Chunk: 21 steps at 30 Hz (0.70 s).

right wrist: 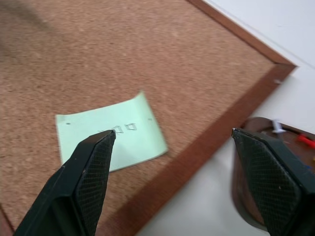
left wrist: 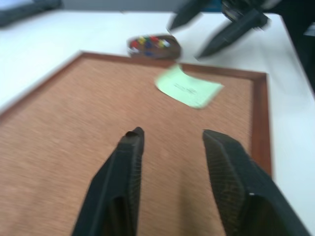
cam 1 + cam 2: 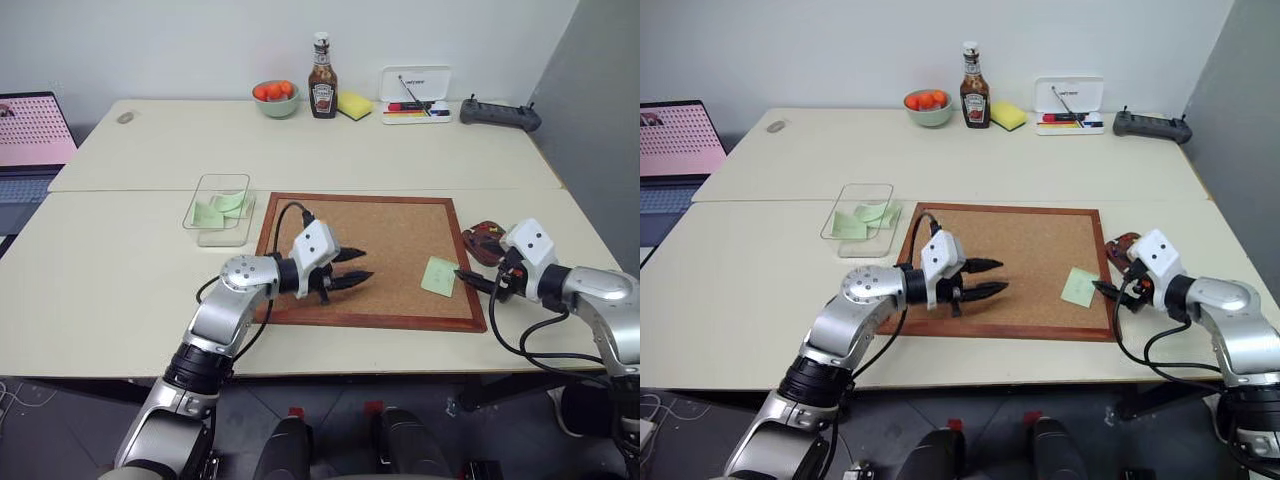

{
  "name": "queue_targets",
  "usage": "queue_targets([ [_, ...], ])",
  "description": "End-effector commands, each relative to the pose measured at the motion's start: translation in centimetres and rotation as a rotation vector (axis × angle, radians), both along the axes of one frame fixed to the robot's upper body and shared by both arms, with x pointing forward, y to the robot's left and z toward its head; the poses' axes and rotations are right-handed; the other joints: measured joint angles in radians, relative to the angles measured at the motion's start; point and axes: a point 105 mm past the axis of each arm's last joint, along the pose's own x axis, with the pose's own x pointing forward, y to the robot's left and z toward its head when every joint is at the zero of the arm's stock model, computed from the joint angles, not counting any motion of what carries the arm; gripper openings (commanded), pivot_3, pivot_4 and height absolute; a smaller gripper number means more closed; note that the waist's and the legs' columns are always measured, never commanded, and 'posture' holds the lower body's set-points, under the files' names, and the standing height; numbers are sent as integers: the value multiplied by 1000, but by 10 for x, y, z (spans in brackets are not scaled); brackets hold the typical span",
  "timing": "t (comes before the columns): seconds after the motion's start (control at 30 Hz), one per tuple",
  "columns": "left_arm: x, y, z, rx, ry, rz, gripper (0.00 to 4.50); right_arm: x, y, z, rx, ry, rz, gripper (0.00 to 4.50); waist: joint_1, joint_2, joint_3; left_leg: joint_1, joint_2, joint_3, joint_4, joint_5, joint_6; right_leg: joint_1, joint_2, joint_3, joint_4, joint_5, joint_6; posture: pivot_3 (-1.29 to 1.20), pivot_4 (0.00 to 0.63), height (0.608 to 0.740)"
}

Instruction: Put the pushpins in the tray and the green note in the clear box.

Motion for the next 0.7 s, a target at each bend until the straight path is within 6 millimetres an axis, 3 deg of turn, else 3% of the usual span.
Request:
queue_targets([
  [0.03,-1,4,5,32,-55,-9,2459,6,8,0,0,-6,47,4005,0,0,0,0,0,0,0,0,0,0,0,0,0,0,0,0,150,740],
  [0.1,-4,5,1,49,-51,-18,2459,10,10,-6,-11,9,64,4005,1,0,0,0,0,0,0,0,0,0,0,0,0,0,0,0,150,740],
  [0.23,-6,5,-2,53,-46,-22,2520,15,10,-15,-45,27,89,3448,3,0,0,-1,0,0,0,0,0,0,0,0,0,0,0,0,150,740],
  [0.7,-1,0,-4,52,-36,-20,2520,19,12,-10,-114,-1,188,260,2,0,0,-2,0,0,0,0,0,-1,0,0,0,1,2,0,150,740],
])
